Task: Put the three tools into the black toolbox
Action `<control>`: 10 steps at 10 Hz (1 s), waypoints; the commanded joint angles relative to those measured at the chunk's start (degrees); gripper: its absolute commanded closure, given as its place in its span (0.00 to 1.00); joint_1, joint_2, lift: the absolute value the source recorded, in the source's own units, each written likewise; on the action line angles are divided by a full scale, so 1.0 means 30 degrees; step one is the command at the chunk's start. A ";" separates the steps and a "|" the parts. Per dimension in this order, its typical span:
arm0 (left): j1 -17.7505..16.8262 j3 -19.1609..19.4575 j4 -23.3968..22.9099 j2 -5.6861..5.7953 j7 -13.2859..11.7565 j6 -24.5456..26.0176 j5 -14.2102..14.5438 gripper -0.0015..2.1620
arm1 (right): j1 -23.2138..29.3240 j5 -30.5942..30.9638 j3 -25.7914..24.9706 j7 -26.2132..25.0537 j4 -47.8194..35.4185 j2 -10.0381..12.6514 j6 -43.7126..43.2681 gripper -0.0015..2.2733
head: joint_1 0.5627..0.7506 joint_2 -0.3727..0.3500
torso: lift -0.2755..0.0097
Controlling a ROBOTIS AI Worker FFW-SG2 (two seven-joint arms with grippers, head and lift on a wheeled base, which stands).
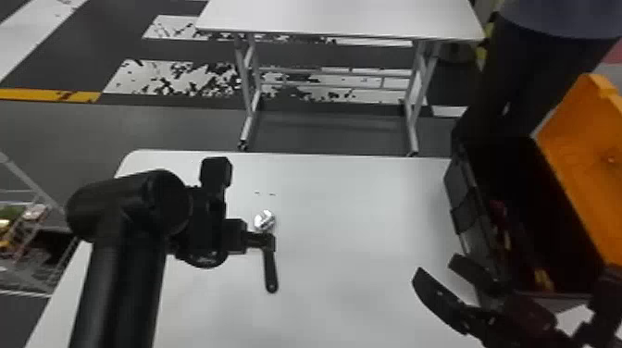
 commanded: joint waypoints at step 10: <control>-0.2202 0.0226 0.4609 -0.0050 0.3140 0.0023 0.3758 0.01 | -0.0331 -0.0009 0.0438 0.0025 0.0387 0.0000 -0.0706 0.03 | 0.70 0.53 | 0.79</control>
